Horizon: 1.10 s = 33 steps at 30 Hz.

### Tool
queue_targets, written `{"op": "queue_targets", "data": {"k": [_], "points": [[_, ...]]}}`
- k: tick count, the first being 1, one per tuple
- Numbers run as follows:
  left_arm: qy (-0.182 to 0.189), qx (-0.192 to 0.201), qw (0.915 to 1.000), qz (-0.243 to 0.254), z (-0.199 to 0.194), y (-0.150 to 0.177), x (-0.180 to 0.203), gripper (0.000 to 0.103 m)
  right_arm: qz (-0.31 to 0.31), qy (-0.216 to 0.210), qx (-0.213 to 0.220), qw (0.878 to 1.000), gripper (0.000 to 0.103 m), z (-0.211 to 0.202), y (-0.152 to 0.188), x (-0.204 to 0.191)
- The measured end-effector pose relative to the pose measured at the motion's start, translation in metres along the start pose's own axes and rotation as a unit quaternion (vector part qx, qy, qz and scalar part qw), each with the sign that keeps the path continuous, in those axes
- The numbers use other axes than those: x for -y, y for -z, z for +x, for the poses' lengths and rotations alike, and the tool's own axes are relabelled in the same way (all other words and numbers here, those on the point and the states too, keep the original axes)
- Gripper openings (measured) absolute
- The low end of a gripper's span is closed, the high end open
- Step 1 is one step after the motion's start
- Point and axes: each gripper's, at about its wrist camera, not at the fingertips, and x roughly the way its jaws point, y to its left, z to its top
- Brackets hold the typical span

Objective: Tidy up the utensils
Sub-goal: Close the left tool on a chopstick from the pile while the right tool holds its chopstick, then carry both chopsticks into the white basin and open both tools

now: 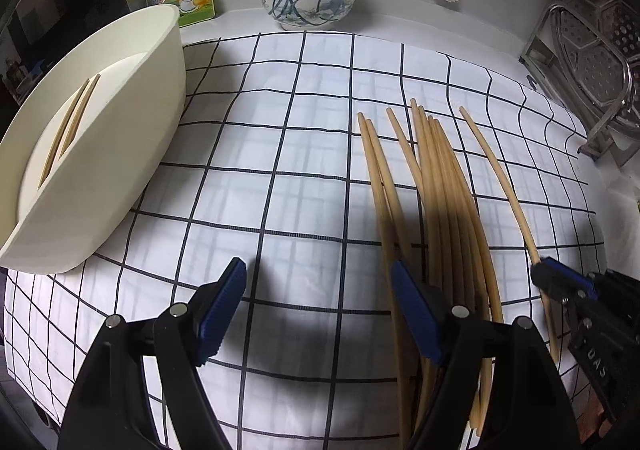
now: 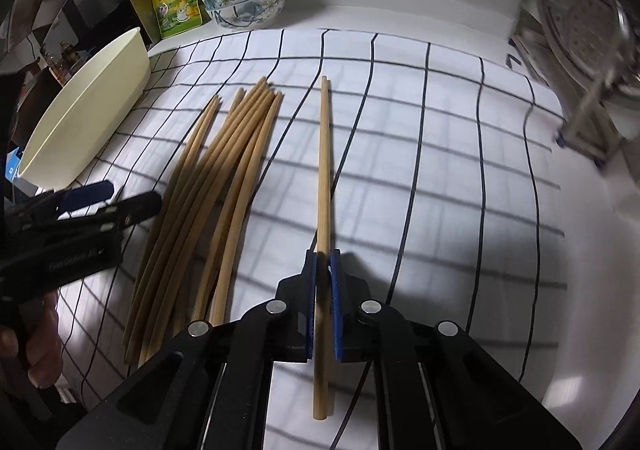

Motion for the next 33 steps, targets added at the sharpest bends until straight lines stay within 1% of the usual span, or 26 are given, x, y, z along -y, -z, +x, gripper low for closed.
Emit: {"op": "queue_targets", "data": {"k": [5, 7, 9, 14, 16, 19, 22, 24, 25, 26, 27, 28, 29, 33], "points": [[-0.001, -0.003, 1.0, 0.009, -0.001, 0.004, 0.004, 0.074, 0.025, 0.001, 0.0, 1.0, 0.007, -0.006, 0.012, 0.0], [-0.007, -0.013, 0.9998, 0.015, 0.004, 0.005, 0.007, 0.078, 0.03, 0.005, 0.001, 1.0, 0.007, -0.008, 0.015, -0.001], [-0.011, -0.01, 0.9997, 0.018, 0.004, 0.005, 0.008, 0.081, 0.036, 0.003, 0.001, 0.999, 0.008, -0.009, 0.016, -0.001], [-0.013, -0.011, 0.9998, 0.015, 0.006, 0.004, 0.005, 0.081, 0.044, 0.015, 0.014, 0.999, 0.021, -0.015, 0.012, 0.002], [-0.012, -0.011, 0.9997, 0.018, 0.006, 0.005, 0.006, 0.08, 0.04, 0.013, 0.017, 0.999, 0.029, -0.014, 0.008, 0.001], [-0.005, -0.011, 0.9997, 0.02, 0.005, 0.004, 0.006, 0.074, 0.027, 0.023, 0.013, 0.999, 0.03, -0.009, 0.003, -0.003], [-0.001, -0.005, 0.9995, 0.03, 0.002, 0.006, 0.009, 0.061, 0.013, 0.036, 0.004, 0.999, 0.03, 0.0, 0.002, -0.009], [0.001, -0.002, 0.9994, 0.036, 0.001, 0.005, 0.011, 0.045, -0.002, 0.05, 0.01, 0.999, 0.03, 0.0, 0.005, -0.014], [0.003, -0.002, 0.9993, 0.036, 0.0, 0.004, 0.011, 0.041, -0.009, 0.055, 0.012, 0.998, 0.029, 0.0, 0.006, -0.017], [0.004, -0.001, 0.9994, 0.035, 0.0, 0.003, 0.011, 0.032, -0.009, 0.051, 0.013, 0.999, 0.026, 0.0, 0.006, -0.017], [0.005, -0.001, 0.9994, 0.035, 0.0, 0.002, 0.011, 0.023, -0.006, 0.048, 0.014, 0.999, 0.019, 0.0, 0.005, -0.016], [0.008, -0.002, 0.9994, 0.034, 0.001, 0.0, 0.011, 0.018, -0.003, 0.053, 0.015, 0.998, 0.006, 0.001, 0.005, -0.015], [0.01, -0.004, 0.9994, 0.034, 0.001, 0.0, 0.011, 0.008, 0.001, 0.053, 0.015, 0.998, 0.006, 0.001, 0.004, -0.014], [0.02, -0.014, 0.999, 0.036, 0.002, -0.004, 0.008, 0.007, 0.012, 0.043, 0.016, 0.999, 0.006, 0.0, 0.003, -0.011]]}}
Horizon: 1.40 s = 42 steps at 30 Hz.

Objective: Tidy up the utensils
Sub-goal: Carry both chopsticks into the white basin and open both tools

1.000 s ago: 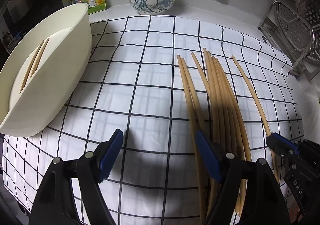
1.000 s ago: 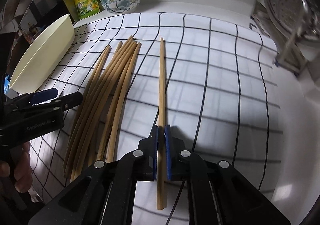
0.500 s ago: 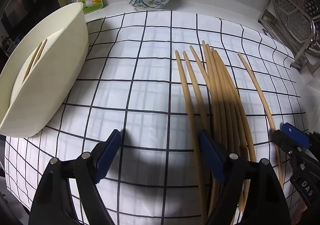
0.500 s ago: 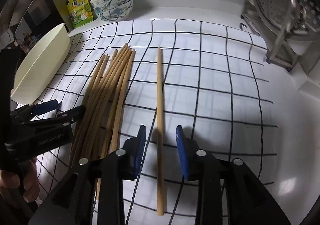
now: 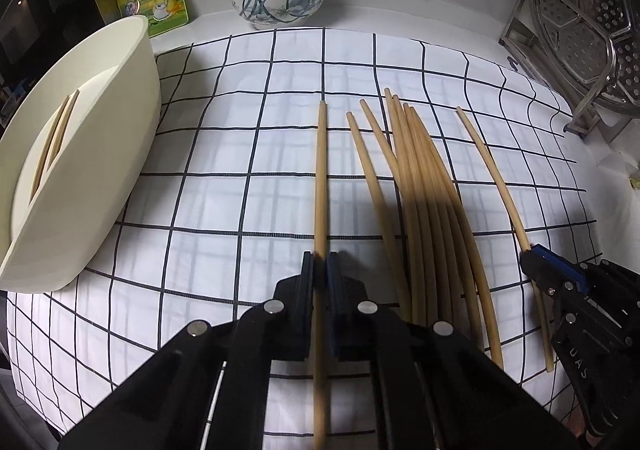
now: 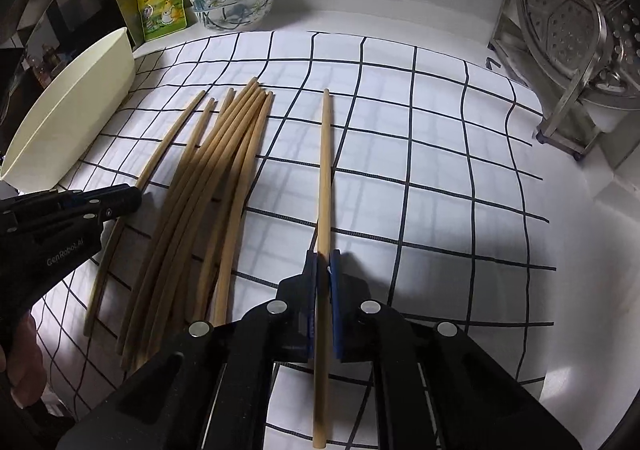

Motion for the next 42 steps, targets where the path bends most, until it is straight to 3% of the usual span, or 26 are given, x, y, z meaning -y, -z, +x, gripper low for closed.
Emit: {"op": "queue_targets", "data": {"k": [6, 12, 18, 22, 26, 32, 37, 42], "points": [[0.026, -0.009, 0.9996, -0.005, -0.012, -0.005, -0.01, 0.007, 0.036, -0.023, 0.004, 0.999, 0.006, -0.016, -0.003, -0.001], [0.04, 0.025, 0.9989, -0.002, -0.053, -0.018, -0.031, 0.007, 0.065, -0.035, 0.033, 0.997, 0.006, -0.053, -0.021, -0.017], [0.039, 0.069, 0.9967, -0.018, -0.101, -0.038, -0.08, 0.007, 0.058, -0.066, 0.077, 0.993, 0.006, -0.086, -0.058, -0.064], [0.011, 0.101, 0.9941, -0.038, -0.128, -0.048, -0.132, 0.007, 0.043, -0.1, 0.097, 0.989, 0.006, -0.093, -0.091, -0.113], [-0.013, 0.113, 0.9919, -0.057, -0.137, -0.055, -0.183, 0.007, 0.022, -0.133, 0.099, 0.986, 0.006, -0.084, -0.122, -0.165], [-0.034, 0.093, 0.9919, -0.08, -0.12, -0.059, -0.246, 0.007, -0.01, -0.168, 0.087, 0.982, 0.006, -0.054, -0.161, -0.24], [-0.034, 0.08, 0.9924, -0.087, -0.099, -0.065, -0.275, 0.007, -0.023, -0.174, 0.053, 0.983, 0.006, -0.017, -0.177, -0.281], [-0.037, 0.059, 0.994, -0.084, -0.074, -0.069, -0.284, 0.007, -0.011, -0.174, 0.012, 0.985, 0.006, 0.018, -0.174, -0.294]]}}
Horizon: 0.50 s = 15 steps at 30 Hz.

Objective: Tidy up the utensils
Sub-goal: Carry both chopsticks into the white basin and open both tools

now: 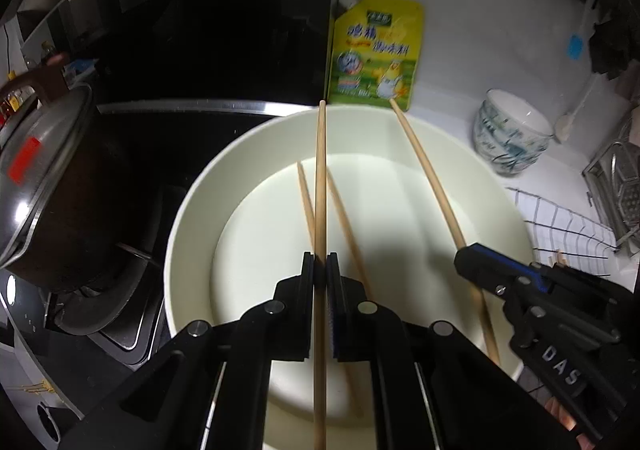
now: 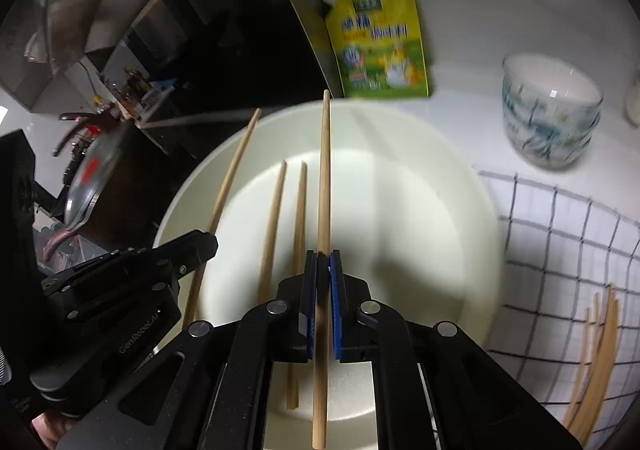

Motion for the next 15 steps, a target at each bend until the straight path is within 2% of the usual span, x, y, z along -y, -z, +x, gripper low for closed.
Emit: {"op": "queue_targets", "data": {"k": [9, 13, 15], "points": [[0.001, -0.027, 0.9996, 0.01, 0.026, 0.003, -0.006, 0.007, 0.032, 0.019, -0.023, 0.999, 0.006, 0.027, 0.005, 0.018], [0.008, -0.038, 0.9993, -0.001, 0.03, 0.004, -0.008, 0.008, 0.034, 0.023, -0.029, 0.999, 0.006, 0.031, 0.006, 0.022], [0.004, -0.04, 0.9992, -0.002, 0.031, 0.003, -0.008, 0.019, 0.035, 0.012, -0.028, 0.999, 0.007, 0.031, 0.005, 0.021]]}}
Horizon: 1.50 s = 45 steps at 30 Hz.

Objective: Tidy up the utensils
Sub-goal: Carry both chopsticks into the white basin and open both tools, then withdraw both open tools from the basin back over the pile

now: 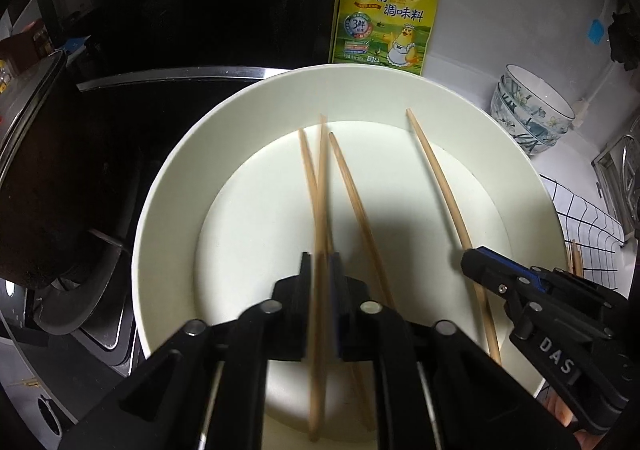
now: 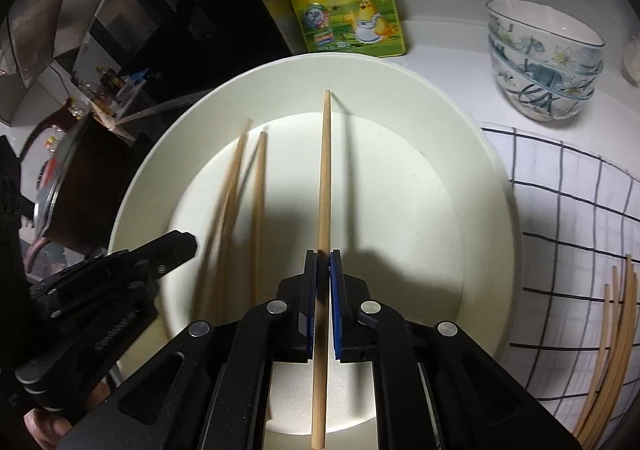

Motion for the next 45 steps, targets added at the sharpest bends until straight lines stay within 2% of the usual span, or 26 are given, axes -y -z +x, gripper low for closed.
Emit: {"op": "queue_targets", "data": {"k": [1, 3, 5, 18, 27, 29, 36, 45], "points": [[-0.002, 0.0, 1.0, -0.001, -0.001, 0.0, -0.001, 0.024, 0.0, 0.002, 0.006, 1.0, 0.008, -0.002, 0.0, -0.001], [-0.002, 0.005, 1.0, -0.006, -0.005, 0.0, -0.002, 0.041, -0.002, 0.007, 0.012, 1.0, 0.014, -0.007, 0.001, -0.002], [-0.002, 0.014, 0.9999, -0.01, -0.01, 0.0, -0.005, 0.051, 0.0, 0.009, 0.018, 1.0, 0.016, -0.012, 0.001, -0.001], [-0.004, 0.028, 0.9994, -0.018, -0.042, 0.008, 0.003, 0.058, -0.006, 0.017, 0.035, 0.999, 0.016, -0.057, 0.022, 0.001], [0.012, 0.037, 0.9992, -0.008, -0.071, 0.023, 0.035, 0.06, -0.006, 0.035, 0.053, 0.998, 0.021, -0.104, 0.04, 0.021], [0.016, 0.039, 0.9991, -0.003, -0.074, 0.028, 0.044, 0.063, -0.003, 0.041, 0.059, 0.997, 0.026, -0.115, 0.046, 0.029], [0.03, 0.043, 0.9983, 0.025, -0.081, 0.045, 0.086, 0.066, 0.016, 0.068, 0.079, 0.994, 0.029, -0.153, 0.075, 0.071], [0.083, 0.052, 0.9932, 0.063, -0.087, 0.063, 0.149, 0.074, 0.06, 0.126, 0.077, 0.987, 0.041, -0.186, 0.121, 0.146]]}}
